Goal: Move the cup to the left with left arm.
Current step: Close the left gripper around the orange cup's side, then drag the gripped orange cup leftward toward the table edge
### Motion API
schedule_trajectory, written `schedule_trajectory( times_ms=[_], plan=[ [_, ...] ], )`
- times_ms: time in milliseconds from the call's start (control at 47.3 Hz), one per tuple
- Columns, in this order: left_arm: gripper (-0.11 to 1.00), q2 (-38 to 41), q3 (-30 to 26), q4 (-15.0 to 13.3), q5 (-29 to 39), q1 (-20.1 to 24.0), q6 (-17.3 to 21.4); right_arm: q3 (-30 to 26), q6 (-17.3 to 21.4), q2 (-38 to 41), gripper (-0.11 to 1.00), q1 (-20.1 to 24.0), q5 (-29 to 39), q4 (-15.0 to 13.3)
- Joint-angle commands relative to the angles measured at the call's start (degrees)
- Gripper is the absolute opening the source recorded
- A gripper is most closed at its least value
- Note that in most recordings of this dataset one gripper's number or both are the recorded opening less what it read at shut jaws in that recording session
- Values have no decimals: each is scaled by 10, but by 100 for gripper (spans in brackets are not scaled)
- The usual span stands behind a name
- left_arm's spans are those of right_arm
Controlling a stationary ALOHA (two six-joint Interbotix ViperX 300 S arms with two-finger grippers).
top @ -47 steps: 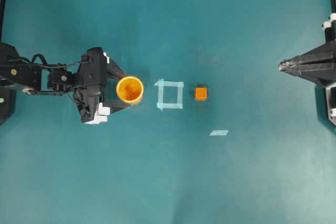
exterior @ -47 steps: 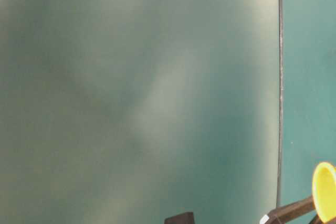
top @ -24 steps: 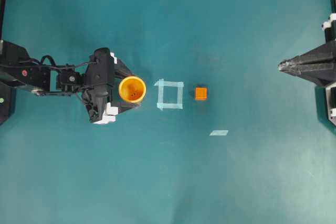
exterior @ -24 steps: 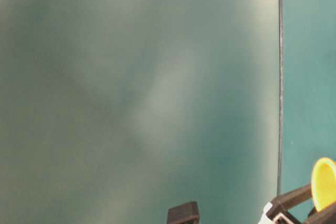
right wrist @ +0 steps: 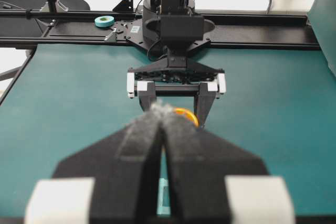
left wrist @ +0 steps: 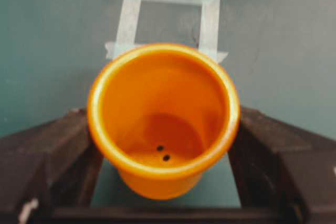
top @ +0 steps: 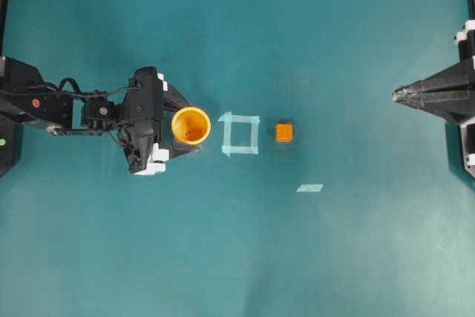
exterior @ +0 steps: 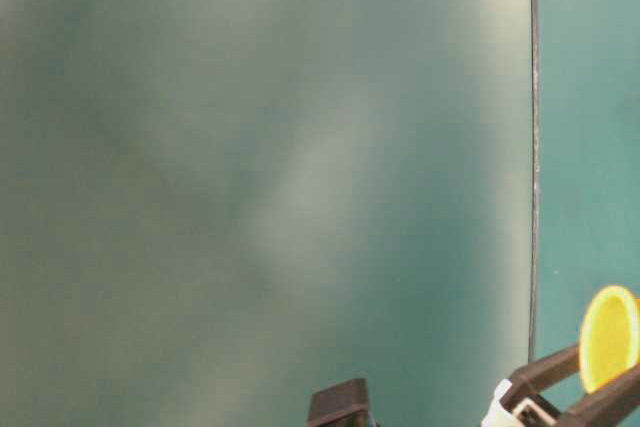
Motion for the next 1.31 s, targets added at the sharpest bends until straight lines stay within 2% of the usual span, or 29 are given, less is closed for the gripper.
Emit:
schedule_trajectory(
  times_ms=[0, 317, 486, 1056, 1289],
  plan=[
    [69, -25, -3, 2, -5, 1, 1, -18, 1, 4, 0, 1, -2, 1],
    [69, -45, 33, 1, -40, 0, -2, -19, 1, 4, 0, 1, -2, 0],
    [63, -65, 64, 1, -69, 0, -2, -22, 1, 4, 0, 1, -2, 0],
    [63, -174, 171, 0, -71, 0, -3, -26, 2, 4, 0, -1, 7, 4],
    [63, -230, 220, 0, -71, 0, -25, -29, 3, 4, 0, -2, 8, 6]
  ],
)
